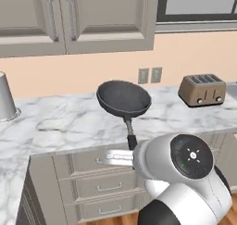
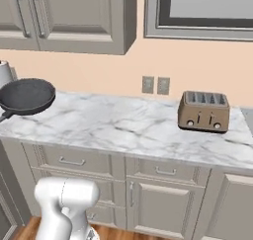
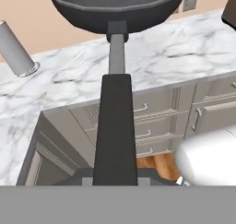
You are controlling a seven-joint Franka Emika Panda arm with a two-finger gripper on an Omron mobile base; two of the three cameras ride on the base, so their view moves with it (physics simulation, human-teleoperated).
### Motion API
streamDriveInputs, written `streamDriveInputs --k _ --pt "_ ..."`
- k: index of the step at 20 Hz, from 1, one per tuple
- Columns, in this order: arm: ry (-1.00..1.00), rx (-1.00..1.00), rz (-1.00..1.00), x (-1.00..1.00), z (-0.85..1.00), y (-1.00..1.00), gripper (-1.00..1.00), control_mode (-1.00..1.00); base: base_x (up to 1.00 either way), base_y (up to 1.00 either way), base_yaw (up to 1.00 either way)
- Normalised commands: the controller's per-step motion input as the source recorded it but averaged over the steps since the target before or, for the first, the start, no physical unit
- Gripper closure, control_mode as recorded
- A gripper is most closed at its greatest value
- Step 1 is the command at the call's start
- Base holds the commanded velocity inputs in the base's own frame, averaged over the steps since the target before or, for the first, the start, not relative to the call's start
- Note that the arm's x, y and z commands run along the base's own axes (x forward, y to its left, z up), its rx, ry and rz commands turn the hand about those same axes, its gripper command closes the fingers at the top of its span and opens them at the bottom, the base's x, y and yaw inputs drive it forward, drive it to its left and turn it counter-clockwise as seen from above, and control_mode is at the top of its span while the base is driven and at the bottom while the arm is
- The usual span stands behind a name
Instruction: Move the pot and pan from the stove into the sink.
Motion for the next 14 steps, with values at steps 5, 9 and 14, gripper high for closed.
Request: streamDriveInputs --k 5,9,14 --pt "0.0 0.0 0.0 0.0 0.0 0.0 1.0 1.0 0.02 -0.87 -0.02" --pt "0.0 0.0 0.0 0.0 0.0 0.0 1.0 1.0 0.11 -0.81 -0.1" --pt "0.0 0.0 0.0 0.0 0.0 0.0 1.0 1.0 0.14 -0.83 -0.11"
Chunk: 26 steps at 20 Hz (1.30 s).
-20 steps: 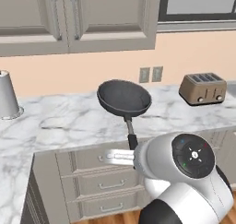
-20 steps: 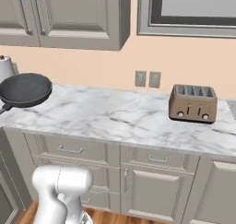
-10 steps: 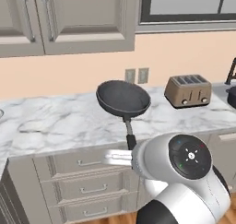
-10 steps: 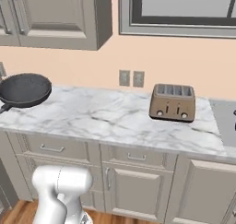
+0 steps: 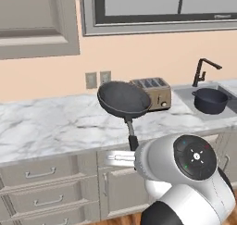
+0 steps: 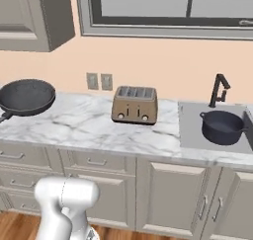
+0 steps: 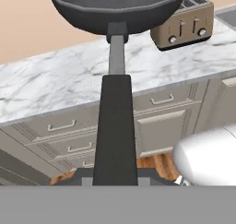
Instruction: Move the pot and pan from the stove into the sink.
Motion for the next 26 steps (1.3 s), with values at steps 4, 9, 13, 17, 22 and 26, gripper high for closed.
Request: streamDriveInputs --k 4,9,13,17,22,26 --pt "0.0 0.0 0.0 0.0 0.0 0.0 1.0 1.0 0.16 -0.86 -0.11" --pt "0.0 0.0 0.0 0.0 0.0 0.0 1.0 1.0 0.17 -0.89 -0.11" --pt "0.0 0.0 0.0 0.0 0.0 0.0 1.0 1.0 0.19 -0.9 -0.11" --pt "0.0 0.0 0.0 0.0 0.0 0.0 1.0 1.0 0.21 -0.9 -0.11" --pt "0.0 0.0 0.0 0.0 0.0 0.0 1.0 1.0 0.22 -0.87 -0.1" --pt "0.0 0.0 0.0 0.0 0.0 0.0 1.0 1.0 0.23 -0.81 -0.09"
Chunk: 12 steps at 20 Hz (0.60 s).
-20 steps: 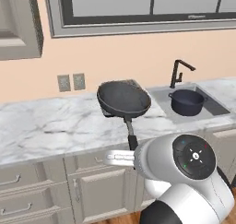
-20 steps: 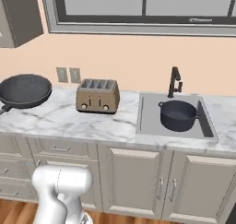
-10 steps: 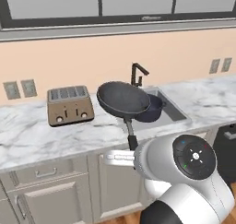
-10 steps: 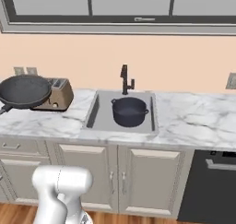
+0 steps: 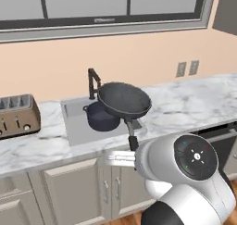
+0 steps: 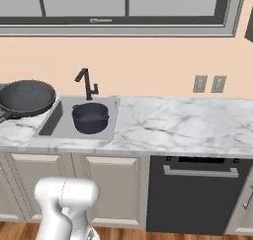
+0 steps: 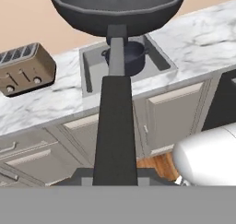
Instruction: Move the pot and pan from the stove into the sink.
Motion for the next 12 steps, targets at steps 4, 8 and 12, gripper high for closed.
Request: streamDriveInputs --k 4,8,12 --pt "0.0 0.0 0.0 0.0 0.0 0.0 1.0 1.0 0.21 -0.76 -0.09" --pt "0.0 0.0 0.0 0.0 0.0 0.0 1.0 1.0 0.21 -0.75 -0.08" --pt "0.0 0.0 0.0 0.0 0.0 0.0 1.0 1.0 0.18 -0.67 -0.07"
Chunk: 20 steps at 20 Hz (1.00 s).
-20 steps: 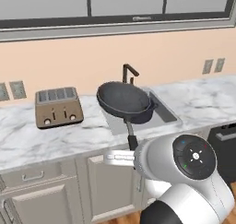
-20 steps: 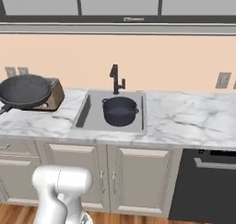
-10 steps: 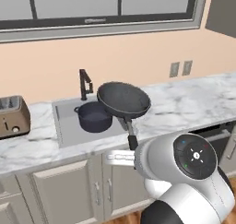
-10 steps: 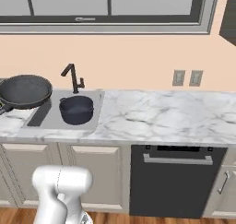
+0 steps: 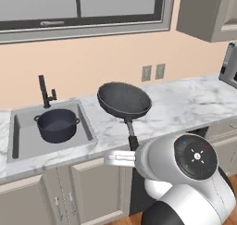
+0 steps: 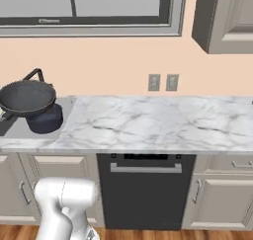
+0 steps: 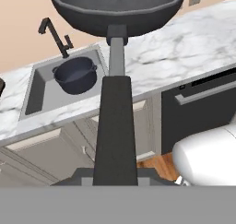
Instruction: Move the pot and pan from the stove into the sink.
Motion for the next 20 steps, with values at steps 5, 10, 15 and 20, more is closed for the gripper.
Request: streamDriveInputs --k 5,10,15,20 --pt "0.0 0.0 0.0 0.0 0.0 0.0 1.0 1.0 0.11 -0.59 -0.04" --pt "0.0 0.0 0.0 0.0 0.0 0.0 1.0 -1.0 0.01 -0.11 0.0" --pt "0.0 0.0 0.0 0.28 0.0 0.1 1.0 -1.0 0.0 0.0 0.0" --pt "0.0 0.0 -0.01 0.45 -0.07 0.39 1.0 -1.0 0.0 0.0 0.0"
